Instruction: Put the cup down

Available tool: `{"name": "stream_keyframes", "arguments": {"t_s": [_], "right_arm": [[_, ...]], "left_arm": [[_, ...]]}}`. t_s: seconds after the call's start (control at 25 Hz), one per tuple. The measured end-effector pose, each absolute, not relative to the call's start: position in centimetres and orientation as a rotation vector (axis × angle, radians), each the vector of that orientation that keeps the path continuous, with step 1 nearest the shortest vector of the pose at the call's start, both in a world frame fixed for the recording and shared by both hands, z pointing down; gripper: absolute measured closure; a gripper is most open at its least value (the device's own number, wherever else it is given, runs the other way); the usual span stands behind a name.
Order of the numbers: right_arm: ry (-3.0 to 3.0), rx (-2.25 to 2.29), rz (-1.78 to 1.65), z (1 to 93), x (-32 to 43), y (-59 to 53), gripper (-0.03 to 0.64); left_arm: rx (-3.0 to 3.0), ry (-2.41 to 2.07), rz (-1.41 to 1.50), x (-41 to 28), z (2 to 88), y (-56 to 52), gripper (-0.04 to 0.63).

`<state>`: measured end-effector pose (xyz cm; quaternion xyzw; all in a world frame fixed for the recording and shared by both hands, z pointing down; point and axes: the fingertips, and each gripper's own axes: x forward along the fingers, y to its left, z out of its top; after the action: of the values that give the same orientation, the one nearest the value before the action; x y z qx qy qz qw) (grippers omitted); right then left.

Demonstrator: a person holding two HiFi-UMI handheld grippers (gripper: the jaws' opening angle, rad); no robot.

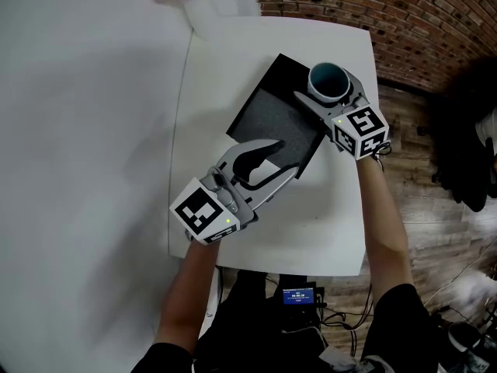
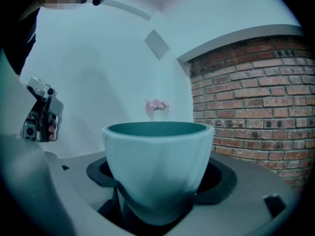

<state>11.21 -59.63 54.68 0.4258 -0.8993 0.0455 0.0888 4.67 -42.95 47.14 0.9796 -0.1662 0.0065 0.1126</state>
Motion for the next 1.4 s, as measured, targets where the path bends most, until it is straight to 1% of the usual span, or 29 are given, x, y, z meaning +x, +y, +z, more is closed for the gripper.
{"name": "stream_keyframes", "arguments": {"t_s": [0.12,0.16,0.2,0.28,0.64,0.92,1.0,1.04,1.12,1.2,1.4], "right_arm": [[-2.69,1.293,0.17,54.5,11.6,-59.6,0.204],[-2.697,1.303,0.183,54.4,11.7,-59.6,0.177],[-2.701,1.312,0.195,54.3,11.8,-59.6,0.136],[-2.699,1.319,0.209,54.1,12.1,-59.5,0.117],[-2.681,1.343,0.273,53.1,14.1,-57.1,0.117],[-2.611,1.316,0.232,52.5,14.7,-54.0,0.121],[-2.601,1.328,0.227,52.4,14.8,-53.0,0.156],[-2.602,1.335,0.23,52.2,14.8,-52.4,0.187],[-2.621,1.343,0.245,51.8,14.7,-50.9,0.269],[-2.642,1.341,0.257,51.1,14.4,-49.3,0.326],[-2.679,1.325,0.251,49.1,14.0,-45.9,0.386]], "left_arm": [[2.873,-0.486,0.019,4.6,47.1,-42.8,0.434],[2.872,-0.486,0.02,4.6,47.1,-42.8,0.434],[2.871,-0.488,0.021,4.6,47.1,-42.8,0.434],[2.87,-0.492,0.018,4.6,47.0,-42.7,0.434],[2.848,-0.511,0.014,4.8,47.3,-42.1,0.434],[2.849,-0.51,0.034,5.2,47.3,-40.7,0.434],[2.856,-0.511,0.033,5.2,47.1,-40.5,0.434],[2.858,-0.513,0.032,5.1,47.1,-40.3,0.434],[2.859,-0.516,0.029,5.0,46.8,-40.0,0.436],[2.86,-0.52,0.024,4.9,46.3,-39.5,0.442],[2.866,-0.522,0.014,5.3,45.2,-38.1,0.446]]}}
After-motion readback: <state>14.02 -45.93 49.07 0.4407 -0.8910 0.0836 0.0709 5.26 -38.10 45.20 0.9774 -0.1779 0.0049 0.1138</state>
